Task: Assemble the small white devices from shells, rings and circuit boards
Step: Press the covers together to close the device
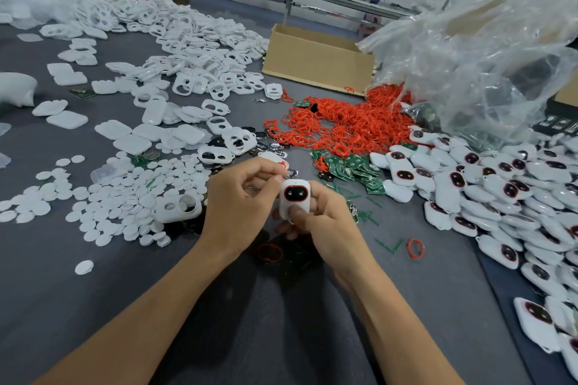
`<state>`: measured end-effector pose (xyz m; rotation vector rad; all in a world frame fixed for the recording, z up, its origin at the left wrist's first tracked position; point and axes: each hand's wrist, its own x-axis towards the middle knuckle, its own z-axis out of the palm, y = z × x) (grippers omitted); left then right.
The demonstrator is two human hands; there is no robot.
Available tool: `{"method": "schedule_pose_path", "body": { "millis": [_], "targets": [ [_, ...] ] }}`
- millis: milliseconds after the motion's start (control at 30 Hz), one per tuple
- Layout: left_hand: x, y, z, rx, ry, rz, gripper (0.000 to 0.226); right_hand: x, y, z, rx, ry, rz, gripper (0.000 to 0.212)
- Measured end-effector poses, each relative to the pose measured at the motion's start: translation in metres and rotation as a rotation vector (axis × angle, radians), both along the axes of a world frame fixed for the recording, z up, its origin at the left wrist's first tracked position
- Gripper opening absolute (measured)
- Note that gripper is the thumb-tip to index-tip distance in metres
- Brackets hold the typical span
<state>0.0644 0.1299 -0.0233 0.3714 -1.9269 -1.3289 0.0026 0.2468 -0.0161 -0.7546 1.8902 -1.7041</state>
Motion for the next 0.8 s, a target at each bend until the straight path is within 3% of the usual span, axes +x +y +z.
{"method": "schedule_pose_path", "body": {
  "millis": [300, 800],
  "targets": [
    [0.0008, 0.0050, -0.0015, -0.069, -0.043, -0.085, 0.017, -0.0056, 0.0047, -0.0016, -0.022, 0.049, -0.088, 0.027],
    [-0.0011, 0.0038, -0.0013, -0.059, -0.048, -0.063, 0.021, -0.0019, 0.0002, 0.0023, -0.128, -0.116, -0.062, 0.026]
  ]
}}
